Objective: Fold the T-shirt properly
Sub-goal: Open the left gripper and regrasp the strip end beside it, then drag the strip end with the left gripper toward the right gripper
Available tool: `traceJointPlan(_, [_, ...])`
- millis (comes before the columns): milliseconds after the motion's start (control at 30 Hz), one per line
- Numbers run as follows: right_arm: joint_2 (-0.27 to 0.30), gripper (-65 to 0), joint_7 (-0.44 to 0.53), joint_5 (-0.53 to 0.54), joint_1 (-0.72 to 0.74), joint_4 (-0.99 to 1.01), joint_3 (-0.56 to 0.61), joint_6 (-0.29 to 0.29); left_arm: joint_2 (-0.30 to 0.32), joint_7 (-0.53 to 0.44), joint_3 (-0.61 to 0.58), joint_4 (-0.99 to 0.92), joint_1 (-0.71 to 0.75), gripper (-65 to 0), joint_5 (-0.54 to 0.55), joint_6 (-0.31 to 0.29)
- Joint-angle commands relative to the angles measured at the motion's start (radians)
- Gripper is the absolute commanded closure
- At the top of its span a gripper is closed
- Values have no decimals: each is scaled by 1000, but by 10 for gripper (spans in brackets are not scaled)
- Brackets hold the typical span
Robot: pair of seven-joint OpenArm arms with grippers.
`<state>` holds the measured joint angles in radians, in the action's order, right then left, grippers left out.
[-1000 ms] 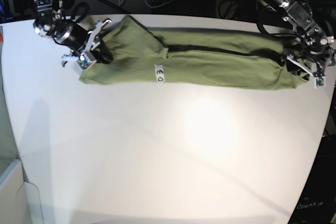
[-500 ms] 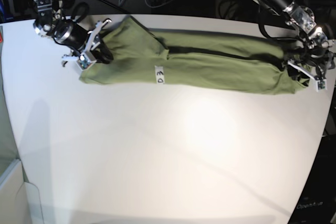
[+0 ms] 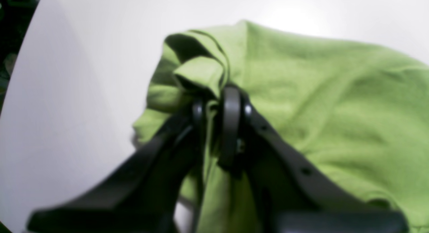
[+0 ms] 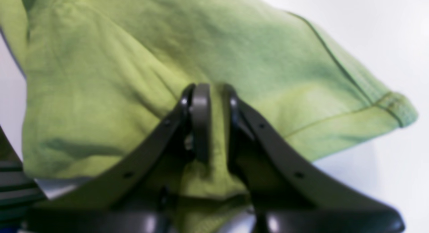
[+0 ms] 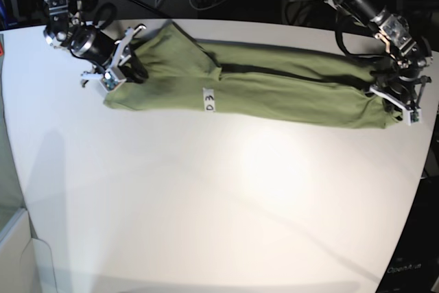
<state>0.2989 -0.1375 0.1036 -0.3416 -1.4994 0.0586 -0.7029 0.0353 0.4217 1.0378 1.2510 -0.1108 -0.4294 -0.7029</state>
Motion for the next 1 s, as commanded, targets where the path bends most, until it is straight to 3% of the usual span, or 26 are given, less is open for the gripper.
traceJointPlan(0, [10,-67,-34,-26,-7,-2,-4,5,-10,99,0,-1,7,-29,-72,5])
traceJointPlan(300, [10,-67,-34,-26,-7,-2,-4,5,-116,107,0,275,15,-29,-72,5])
traceJointPlan(400, [10,-67,-34,-26,-7,-2,-4,5,-151,170,-9,362,15,-29,-72,5])
traceJointPlan(733, [9,-67,-34,-26,-7,-2,-4,5,-192,363,-152,589,30,-29,-62,5])
traceJointPlan(967, [7,-67,-34,-26,-6,-2,-4,5,-192,480,-360,685,141,-28,-26,5])
